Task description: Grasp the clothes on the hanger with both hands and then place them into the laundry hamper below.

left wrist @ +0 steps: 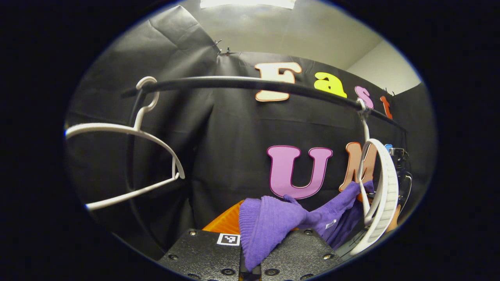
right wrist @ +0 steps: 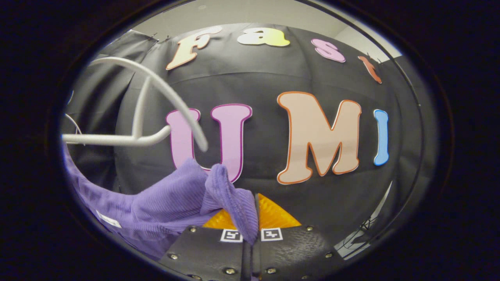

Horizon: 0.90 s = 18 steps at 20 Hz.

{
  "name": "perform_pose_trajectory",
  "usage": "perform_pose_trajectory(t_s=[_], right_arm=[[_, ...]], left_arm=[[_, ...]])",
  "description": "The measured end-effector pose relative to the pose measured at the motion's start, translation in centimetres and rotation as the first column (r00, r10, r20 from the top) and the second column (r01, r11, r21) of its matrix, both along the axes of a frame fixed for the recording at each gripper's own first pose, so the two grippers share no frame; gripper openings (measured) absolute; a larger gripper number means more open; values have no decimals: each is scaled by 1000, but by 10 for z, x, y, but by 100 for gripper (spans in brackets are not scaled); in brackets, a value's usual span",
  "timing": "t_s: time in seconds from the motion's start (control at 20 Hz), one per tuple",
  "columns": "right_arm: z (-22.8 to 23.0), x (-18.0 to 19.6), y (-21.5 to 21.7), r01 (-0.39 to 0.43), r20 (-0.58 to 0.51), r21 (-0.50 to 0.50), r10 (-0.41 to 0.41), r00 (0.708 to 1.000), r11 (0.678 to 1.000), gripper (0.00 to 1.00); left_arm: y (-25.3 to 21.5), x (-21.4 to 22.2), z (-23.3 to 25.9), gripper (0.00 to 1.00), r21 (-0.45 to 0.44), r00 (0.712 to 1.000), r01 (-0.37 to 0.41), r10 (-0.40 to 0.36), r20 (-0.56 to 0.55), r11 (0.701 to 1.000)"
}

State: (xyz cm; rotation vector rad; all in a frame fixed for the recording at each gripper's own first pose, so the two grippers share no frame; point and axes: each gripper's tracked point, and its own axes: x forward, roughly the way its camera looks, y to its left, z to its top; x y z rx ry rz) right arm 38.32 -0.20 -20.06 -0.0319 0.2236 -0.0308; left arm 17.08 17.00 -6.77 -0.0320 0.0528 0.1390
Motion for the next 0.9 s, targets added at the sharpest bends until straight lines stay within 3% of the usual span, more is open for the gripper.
perform_pose_trajectory(t_s=[0.35,0.65,0.9], right_arm=[[-9,-35,15,-14,6,4,14,1000,1000,5],[-6,-87,22,-20,21,71,19,1000,997,5],[-4,-148,33,-58,19,111,56,998,992,5]], left_arm=[[20,-17,-35,5,-17,999,-28,27,-46,999],[33,-57,-66,5,13,995,-90,90,-30,996],[-5,-84,-90,5,15,997,-56,56,-44,998]])
